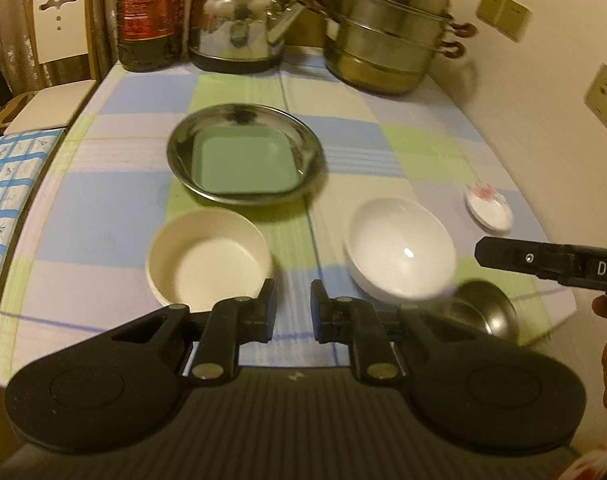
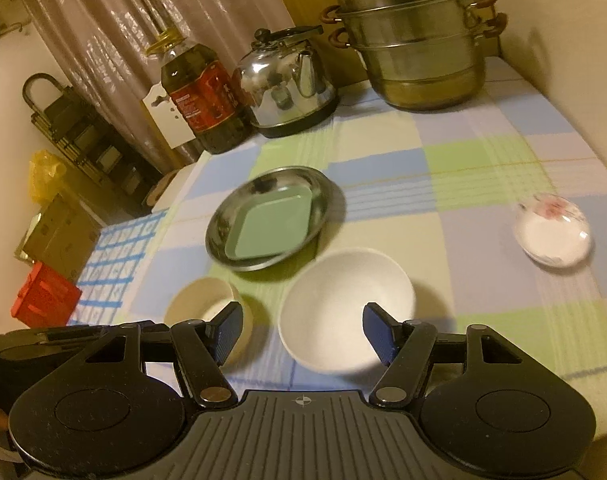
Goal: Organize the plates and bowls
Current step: 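Open the right tool and withdraw from the stacked plates, then reach the right tool to the white floral saucer and grip its rim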
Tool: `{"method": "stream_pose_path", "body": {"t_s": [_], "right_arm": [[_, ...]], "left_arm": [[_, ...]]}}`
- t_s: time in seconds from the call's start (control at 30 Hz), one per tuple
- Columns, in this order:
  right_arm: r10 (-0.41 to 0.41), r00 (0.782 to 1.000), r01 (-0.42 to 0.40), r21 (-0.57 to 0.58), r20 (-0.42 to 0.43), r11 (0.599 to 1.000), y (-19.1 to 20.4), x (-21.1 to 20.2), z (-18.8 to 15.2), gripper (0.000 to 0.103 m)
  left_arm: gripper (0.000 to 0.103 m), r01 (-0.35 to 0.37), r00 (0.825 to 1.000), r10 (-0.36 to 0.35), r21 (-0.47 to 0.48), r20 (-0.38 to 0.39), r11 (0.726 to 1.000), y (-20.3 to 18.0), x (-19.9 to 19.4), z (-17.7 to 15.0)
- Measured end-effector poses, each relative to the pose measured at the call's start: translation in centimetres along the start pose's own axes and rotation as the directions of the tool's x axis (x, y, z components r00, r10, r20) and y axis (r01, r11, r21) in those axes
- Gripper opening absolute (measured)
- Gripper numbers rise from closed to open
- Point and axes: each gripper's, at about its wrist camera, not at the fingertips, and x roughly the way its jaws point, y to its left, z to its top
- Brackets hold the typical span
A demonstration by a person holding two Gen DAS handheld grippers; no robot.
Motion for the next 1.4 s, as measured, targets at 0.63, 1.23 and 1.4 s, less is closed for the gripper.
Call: {"method": "stream_pose_path", "body": {"t_s": [0.63, 1.23, 1.4], "right_arm": [[-0.133, 0.991, 0.134, 0.046, -0.030, 0.990, -4.5, -7.7, -7.8, 0.067], [-0.238, 0.971, 0.237, 0.097, -0.006, 0.967, -7.7, -11.7, -10.0, 0.066], [-0.265, 0.964, 0.262, 0.141, 0.000, 0.955, -8.4, -12.1, -9.7, 0.066]], "left_arm": [[0.016, 0.075, 0.997, -0.073, 0.131, -0.016, 0.989, -7.5, -2.5, -5.6], [0.018, 0.124, 0.992, -0.120, 0.244, -0.029, 0.962, -12.9, -2.5, -6.5], [0.020, 0.143, 0.990, -0.138, 0.288, -0.040, 0.947, -14.1, -1.8, -5.6]]}}
